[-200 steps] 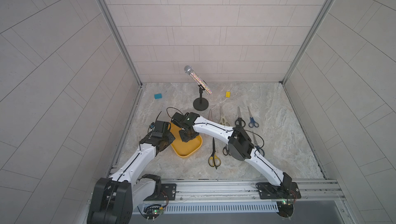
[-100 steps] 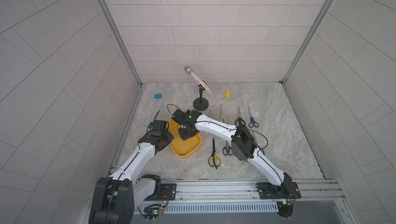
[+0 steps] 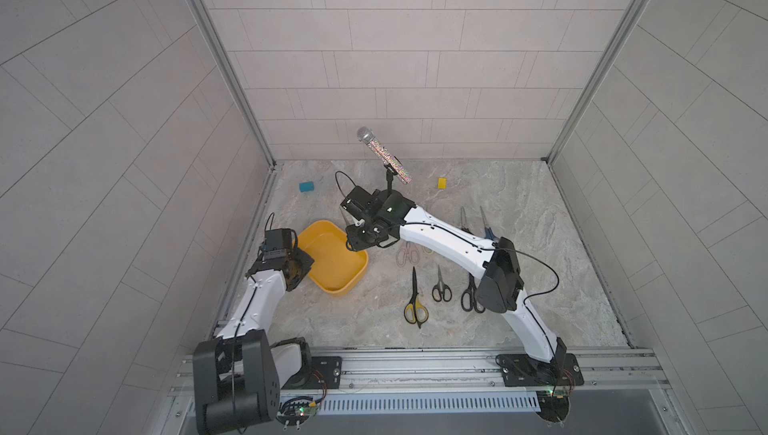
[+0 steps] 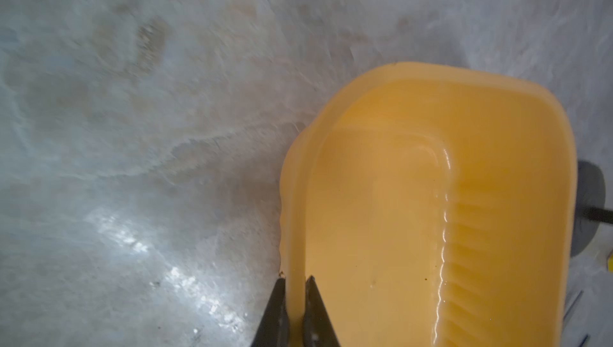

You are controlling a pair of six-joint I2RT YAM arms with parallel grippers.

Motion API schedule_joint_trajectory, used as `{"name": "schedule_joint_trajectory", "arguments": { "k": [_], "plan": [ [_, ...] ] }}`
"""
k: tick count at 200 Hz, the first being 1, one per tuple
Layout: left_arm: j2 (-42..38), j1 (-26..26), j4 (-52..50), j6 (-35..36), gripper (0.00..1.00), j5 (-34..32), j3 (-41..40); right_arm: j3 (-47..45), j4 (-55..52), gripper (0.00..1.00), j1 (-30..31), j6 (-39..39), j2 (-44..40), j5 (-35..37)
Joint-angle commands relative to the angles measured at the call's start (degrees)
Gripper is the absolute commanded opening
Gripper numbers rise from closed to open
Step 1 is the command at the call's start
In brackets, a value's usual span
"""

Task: Take the scissors out of the storage box
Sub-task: Place the storage box at the center of the board.

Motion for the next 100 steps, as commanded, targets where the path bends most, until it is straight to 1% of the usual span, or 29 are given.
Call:
{"name": "schedule_joint_trajectory", "arguments": {
  "k": [1,14,21,25,31,41,52,59,73,100],
  "plan": [
    [1.4,4.5,2.6,-0.2,0.06,0.6,1.3,-3.7,-0.3,0.00,-1.8,2.6,-3.3,3.6],
    [2.4,6.5,4.7,-1.1,0.11,1.1,1.1,-6.3,-0.1,0.00,-2.6,4.3,-3.7,3.9],
    [2.9,7.4,5.7,-1.7,0.18,1.3,0.9,-7.7,0.3,0.00,-3.0,5.0,-3.7,3.6],
    [3.1,7.9,6.4,-1.8,0.24,1.6,0.7,-8.6,0.6,0.00,-3.2,5.5,-3.8,3.6],
    [3.3,8.6,7.3,-1.8,0.38,2.2,0.5,-9.9,1.3,0.00,-3.3,5.9,-3.9,3.8],
    [3.5,9.4,7.7,-1.9,0.71,2.6,0.5,-11.6,2.0,0.00,-3.5,6.7,-3.9,3.7],
    [3.0,9.8,7.9,-1.7,0.98,2.9,0.6,-13.2,2.7,0.00,-3.6,7.6,-3.7,3.8],
    [2.4,9.9,8.5,-1.7,1.00,3.5,0.5,-14.0,3.1,0.00,-3.6,8.2,-3.4,3.6],
    [1.0,10.0,10.3,-1.7,1.00,5.4,0.0,-15.0,3.9,0.00,-3.6,9.4,-2.4,2.8],
    [-0.2,10.0,10.6,-1.1,1.00,7.7,0.0,-15.5,5.1,0.00,-3.7,11.5,0.3,2.6]
  ]
}}
